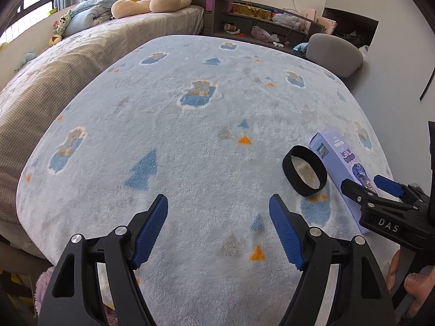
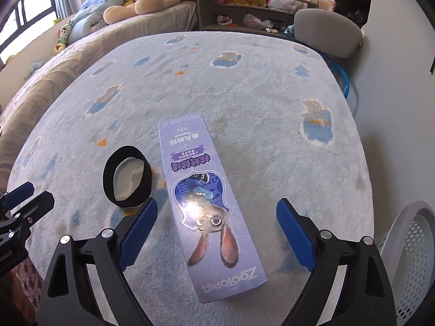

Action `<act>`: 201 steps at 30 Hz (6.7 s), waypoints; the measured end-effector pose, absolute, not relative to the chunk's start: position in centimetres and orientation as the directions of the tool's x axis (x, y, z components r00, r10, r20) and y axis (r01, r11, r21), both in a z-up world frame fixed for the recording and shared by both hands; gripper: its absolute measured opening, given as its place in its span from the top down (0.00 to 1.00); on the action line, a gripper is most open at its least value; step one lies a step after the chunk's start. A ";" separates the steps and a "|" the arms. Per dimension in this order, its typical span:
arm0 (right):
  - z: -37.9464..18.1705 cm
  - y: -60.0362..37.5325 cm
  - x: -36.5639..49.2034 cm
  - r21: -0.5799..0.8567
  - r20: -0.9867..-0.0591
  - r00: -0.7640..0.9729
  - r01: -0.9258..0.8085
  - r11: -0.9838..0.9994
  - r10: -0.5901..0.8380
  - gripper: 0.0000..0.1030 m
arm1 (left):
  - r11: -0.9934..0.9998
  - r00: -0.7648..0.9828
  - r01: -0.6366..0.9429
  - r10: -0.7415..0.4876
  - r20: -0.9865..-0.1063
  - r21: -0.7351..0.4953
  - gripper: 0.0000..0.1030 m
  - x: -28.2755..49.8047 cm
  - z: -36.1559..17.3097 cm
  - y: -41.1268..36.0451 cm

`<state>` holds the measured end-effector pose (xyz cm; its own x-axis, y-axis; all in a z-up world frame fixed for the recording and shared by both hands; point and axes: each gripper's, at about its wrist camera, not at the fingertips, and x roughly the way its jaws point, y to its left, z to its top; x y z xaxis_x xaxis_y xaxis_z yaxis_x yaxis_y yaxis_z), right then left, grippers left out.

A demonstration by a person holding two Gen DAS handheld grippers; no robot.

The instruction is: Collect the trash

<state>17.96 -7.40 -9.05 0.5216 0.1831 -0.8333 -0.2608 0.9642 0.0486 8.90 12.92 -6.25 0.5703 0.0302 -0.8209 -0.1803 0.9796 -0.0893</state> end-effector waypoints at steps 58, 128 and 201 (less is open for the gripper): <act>-5.7 -16.1 11.3 0.222 -0.754 0.608 -0.122 0.967 0.250 0.57 | 0.991 0.515 -0.024 -0.098 -0.851 -0.129 0.84 14.4 -8.3 4.9; -5.2 -39.1 1.5 0.220 -0.731 0.682 0.285 0.933 -0.035 0.30 | 0.891 0.516 0.449 -0.324 -0.793 -0.073 0.41 7.0 -2.6 -23.8; -5.2 -38.7 0.9 0.232 -0.737 0.676 0.296 0.927 -0.031 0.17 | 0.925 0.568 0.379 -0.231 -0.790 0.001 0.20 6.5 -2.1 -22.3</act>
